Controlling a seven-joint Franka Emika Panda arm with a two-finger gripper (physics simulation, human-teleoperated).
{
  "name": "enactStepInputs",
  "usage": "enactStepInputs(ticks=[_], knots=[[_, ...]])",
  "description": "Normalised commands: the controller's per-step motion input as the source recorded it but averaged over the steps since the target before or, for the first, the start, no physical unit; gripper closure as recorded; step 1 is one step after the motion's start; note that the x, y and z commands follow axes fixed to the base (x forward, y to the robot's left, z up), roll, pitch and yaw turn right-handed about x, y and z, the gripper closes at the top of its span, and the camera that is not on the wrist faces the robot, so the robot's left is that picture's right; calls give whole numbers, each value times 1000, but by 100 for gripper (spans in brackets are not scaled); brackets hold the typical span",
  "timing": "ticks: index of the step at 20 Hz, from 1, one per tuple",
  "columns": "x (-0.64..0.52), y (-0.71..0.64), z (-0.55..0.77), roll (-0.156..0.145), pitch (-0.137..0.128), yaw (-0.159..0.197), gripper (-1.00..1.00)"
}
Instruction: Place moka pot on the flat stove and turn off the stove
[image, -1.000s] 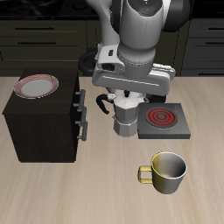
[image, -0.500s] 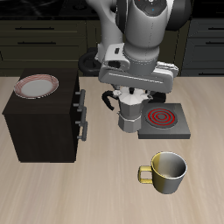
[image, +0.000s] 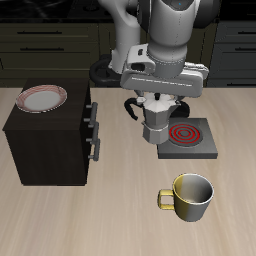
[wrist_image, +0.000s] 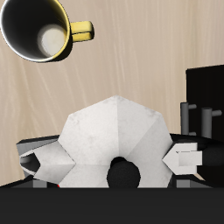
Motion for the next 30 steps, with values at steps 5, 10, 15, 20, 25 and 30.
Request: enactStepInputs(ticks=[5,10,15,20,25,30], knots=[[-208,110,37,15,-12,3,100],[-213,232,-24,34,-10,8,100],[-253,322,-81,57,11,-3,100],[-267,339,-20,56,-26,17,100],[-281,189,-45,32,-36,13,100],[-243,29,-22,-7,-24,-2,100]])
